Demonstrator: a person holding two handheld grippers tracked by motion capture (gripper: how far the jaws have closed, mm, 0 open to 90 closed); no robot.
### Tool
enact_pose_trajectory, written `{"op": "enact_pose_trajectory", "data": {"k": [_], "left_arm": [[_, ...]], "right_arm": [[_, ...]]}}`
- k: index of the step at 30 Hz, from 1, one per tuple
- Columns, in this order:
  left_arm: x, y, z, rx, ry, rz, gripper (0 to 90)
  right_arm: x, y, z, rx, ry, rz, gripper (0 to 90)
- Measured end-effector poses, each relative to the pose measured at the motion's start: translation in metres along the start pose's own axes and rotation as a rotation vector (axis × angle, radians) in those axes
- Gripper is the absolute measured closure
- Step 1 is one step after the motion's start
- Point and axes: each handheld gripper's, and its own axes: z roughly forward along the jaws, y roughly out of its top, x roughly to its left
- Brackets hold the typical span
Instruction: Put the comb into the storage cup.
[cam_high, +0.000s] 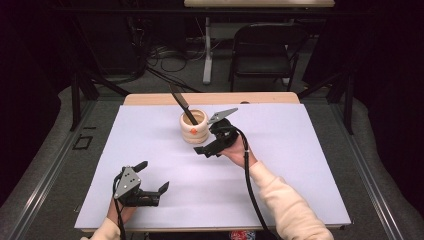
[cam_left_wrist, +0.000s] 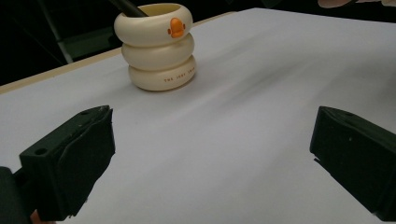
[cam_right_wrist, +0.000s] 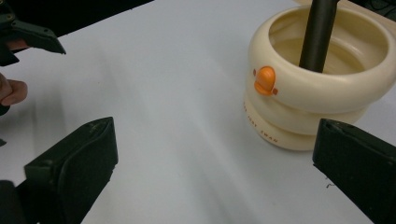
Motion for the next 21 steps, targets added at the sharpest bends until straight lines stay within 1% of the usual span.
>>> {"op": "enact_pose_trajectory", "data": {"k": [4,7,11,13,16,17,21], "left_arm": [[0.000,0.000,0.001,0.001,-0.004,0.004,0.2],[0.000,0.000,0.001,0.000,-0.003,0.004,0.2],[0.000,0.000,0.001,0.004,-0.004,0.007,0.2],[-0.001,0.000,0.001,0.002,-0.004,0.013,0.2],[-0.001,0.000,0.000,0.001,-0.005,0.011,0.2],[-0.001,0.000,0.000,-0.002,-0.005,0.012,0.2],[-0.001,0.000,0.000,0.000,-0.005,0.013,0.2]], "right_arm": [[0.002,-0.005,-0.004,0.001,-0.001,-0.003,0.0],[0.004,-0.014,-0.011,-0.008,0.002,-0.007,0.0],[0.005,-0.023,-0.014,-0.004,0.005,0.000,0.0],[0.005,-0.028,-0.016,0.004,0.000,0.000,0.0],[0.006,-0.032,-0.019,0.011,0.000,-0.001,0.0],[0.008,-0.037,-0.024,0.015,-0.006,-0.003,0.0],[0.010,-0.045,-0.032,0.013,-0.018,-0.007,0.0]]}}
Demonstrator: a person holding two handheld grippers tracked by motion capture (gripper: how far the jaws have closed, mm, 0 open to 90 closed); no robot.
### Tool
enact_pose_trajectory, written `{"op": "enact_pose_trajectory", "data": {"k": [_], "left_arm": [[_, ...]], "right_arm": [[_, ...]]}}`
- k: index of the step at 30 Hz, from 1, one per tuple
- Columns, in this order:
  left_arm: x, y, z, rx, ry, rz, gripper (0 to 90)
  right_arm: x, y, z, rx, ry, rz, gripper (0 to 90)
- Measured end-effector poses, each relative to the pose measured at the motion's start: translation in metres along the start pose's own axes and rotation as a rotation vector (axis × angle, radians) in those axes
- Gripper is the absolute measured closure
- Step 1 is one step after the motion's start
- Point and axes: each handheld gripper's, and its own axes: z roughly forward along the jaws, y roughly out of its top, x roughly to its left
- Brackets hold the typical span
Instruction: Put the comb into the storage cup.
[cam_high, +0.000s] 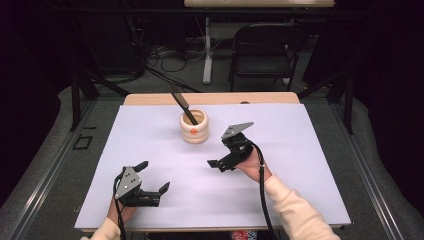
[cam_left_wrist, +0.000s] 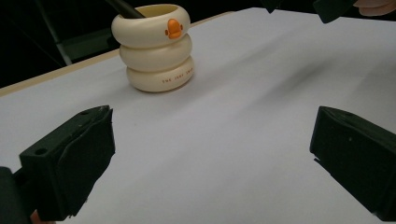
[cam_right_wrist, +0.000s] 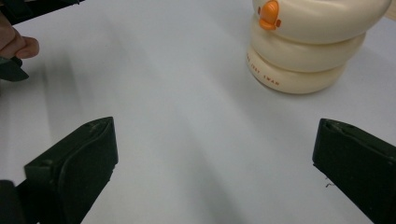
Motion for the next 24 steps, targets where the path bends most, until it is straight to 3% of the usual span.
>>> {"op": "enact_pose_trajectory", "data": {"k": [24], "left_arm": [[-0.001,0.000,-0.001,0.003,0.005,0.002,0.2]], "right_arm": [[0.012,-0.042,-0.057,-0.035,-0.092,-0.018,0.0]]}}
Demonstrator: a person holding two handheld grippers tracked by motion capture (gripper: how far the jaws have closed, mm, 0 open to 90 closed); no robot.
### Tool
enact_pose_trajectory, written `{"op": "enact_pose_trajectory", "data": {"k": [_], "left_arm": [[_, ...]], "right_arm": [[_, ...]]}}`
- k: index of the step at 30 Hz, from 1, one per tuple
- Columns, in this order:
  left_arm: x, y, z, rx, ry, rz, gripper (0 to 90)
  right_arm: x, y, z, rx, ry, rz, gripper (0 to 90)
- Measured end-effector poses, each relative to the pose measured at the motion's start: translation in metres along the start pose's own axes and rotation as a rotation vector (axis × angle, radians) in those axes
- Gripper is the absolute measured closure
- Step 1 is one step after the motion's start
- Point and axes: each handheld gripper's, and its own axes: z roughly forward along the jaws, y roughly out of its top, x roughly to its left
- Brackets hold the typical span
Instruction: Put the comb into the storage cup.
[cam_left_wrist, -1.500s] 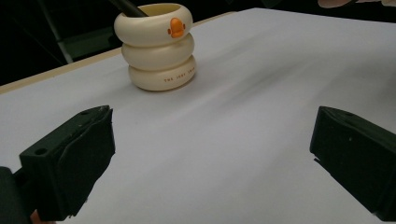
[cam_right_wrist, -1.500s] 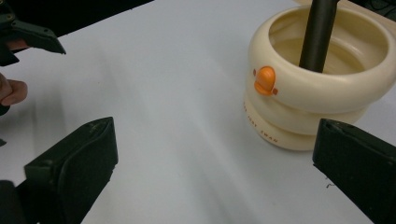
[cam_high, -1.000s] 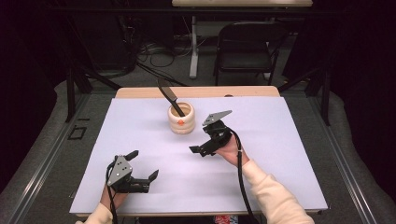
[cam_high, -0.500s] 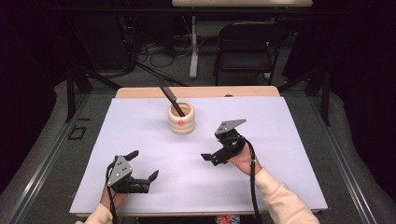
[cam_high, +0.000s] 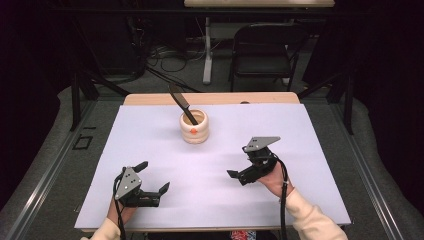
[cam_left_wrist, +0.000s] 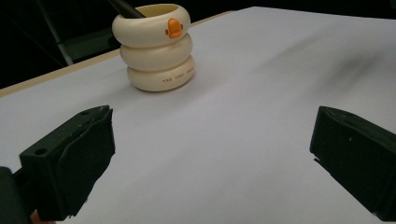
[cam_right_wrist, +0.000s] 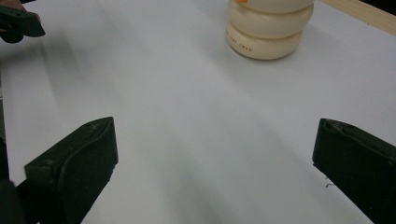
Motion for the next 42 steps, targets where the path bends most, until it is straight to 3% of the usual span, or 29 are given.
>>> {"op": "enact_pose_trajectory", "data": {"k": [11,18,33,42], "left_arm": [[0.000,0.000,0.000,0.005,0.005,0.002,0.2],[0.001,-0.001,0.000,0.005,0.005,0.002,0.2],[-0.001,0.000,0.000,0.002,0.007,-0.007,0.2],[-0.001,-0.001,0.000,0.006,0.007,-0.003,0.2]], "right_arm": [[0.003,-0.020,-0.022,-0.015,-0.046,0.011,0.0],[0.005,-0.034,-0.032,-0.020,-0.095,-0.010,0.0],[0.004,-0.063,-0.056,-0.076,-0.159,0.031,0.0],[0.008,-0.074,-0.069,-0.109,-0.197,0.019,0.0]]}}
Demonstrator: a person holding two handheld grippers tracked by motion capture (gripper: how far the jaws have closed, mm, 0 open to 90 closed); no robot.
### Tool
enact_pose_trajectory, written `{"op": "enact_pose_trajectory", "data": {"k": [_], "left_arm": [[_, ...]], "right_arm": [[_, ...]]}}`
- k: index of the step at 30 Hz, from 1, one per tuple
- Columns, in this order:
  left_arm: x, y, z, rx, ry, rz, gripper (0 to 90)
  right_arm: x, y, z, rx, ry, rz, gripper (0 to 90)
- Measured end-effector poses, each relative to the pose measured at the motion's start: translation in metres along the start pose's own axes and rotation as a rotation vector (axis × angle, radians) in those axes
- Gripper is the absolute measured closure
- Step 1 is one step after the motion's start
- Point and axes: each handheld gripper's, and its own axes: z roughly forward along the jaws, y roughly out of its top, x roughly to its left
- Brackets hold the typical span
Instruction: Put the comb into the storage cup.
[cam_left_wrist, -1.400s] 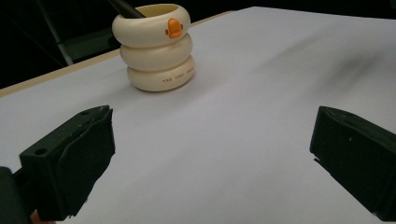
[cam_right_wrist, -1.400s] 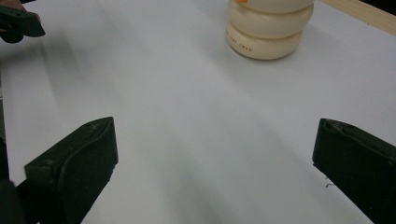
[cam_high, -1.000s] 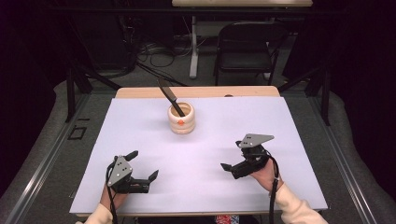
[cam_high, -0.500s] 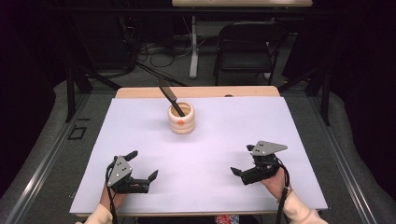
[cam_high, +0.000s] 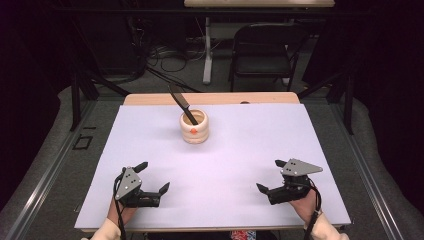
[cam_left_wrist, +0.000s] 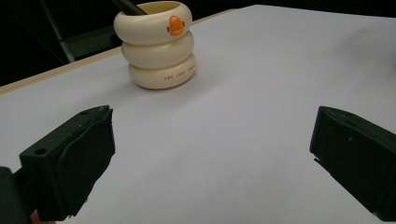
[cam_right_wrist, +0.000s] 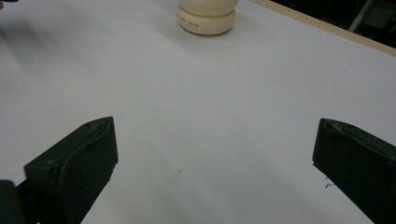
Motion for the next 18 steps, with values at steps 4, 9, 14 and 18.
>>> {"op": "enact_pose_trajectory", "data": {"k": [4,9,14,18], "left_arm": [[-0.001,0.000,-0.002,-0.001,0.003,-0.002,0.2],[-0.001,-0.001,-0.001,0.008,0.001,-0.002,0.2],[-0.002,-0.001,-0.003,0.005,0.001,-0.005,0.2],[-0.002,-0.001,-0.003,0.008,-0.002,-0.002,0.2]], "right_arm": [[0.000,-0.005,-0.004,-0.007,-0.010,0.006,0.0],[0.000,-0.010,-0.010,-0.021,-0.037,-0.002,0.0],[0.000,-0.014,-0.015,-0.030,-0.052,0.008,0.0],[0.002,-0.016,-0.018,-0.038,-0.059,0.009,0.0]]}}
